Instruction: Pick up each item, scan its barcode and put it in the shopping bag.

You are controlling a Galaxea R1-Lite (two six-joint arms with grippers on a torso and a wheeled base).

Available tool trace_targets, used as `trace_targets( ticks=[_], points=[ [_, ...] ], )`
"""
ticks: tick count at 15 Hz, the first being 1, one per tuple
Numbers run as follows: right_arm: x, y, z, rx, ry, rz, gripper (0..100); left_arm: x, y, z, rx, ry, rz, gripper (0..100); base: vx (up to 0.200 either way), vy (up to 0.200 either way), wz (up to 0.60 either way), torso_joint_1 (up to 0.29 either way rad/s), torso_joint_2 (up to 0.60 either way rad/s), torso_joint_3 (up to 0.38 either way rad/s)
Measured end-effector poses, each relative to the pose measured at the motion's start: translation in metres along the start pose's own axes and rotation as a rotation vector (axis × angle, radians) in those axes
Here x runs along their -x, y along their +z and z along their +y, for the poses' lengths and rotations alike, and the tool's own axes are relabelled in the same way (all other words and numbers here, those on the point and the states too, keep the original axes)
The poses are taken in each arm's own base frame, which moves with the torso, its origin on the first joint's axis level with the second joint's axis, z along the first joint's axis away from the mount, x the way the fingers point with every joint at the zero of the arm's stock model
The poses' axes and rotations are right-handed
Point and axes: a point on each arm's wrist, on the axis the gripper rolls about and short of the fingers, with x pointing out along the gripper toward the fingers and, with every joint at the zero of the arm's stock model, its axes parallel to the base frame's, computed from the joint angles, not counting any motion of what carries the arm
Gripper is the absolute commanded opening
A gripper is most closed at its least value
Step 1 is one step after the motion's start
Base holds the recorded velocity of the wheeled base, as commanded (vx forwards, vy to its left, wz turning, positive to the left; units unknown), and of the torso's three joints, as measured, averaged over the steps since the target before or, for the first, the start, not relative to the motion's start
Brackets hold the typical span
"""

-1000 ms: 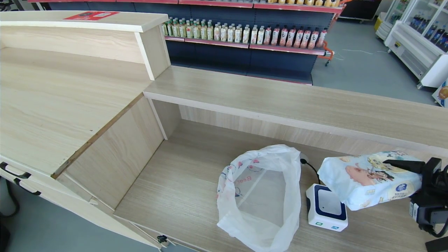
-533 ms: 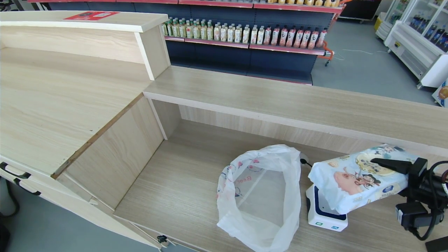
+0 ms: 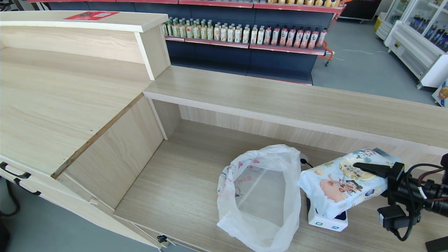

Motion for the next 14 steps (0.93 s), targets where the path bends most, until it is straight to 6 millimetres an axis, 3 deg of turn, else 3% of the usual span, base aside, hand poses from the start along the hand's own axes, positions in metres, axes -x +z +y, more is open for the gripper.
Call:
trace_targets(
  ticks=[9, 14],
  points=[
    [-0.046, -0.009, 0.021, -0.017, 0.006, -0.055, 0, 0.0, 0.0, 0.0, 0.0, 0.0, 0.0, 100, 0.0, 0.0, 0.0, 0.0, 0.0, 0.0],
    [-0.053, -0.013, 0.023, -0.059, 0.01, -0.042, 0, 0.0, 0.0, 0.0, 0.0, -0.001, 0.0, 100, 0.0, 0.0, 0.0, 0.0, 0.0, 0.0]
  ],
)
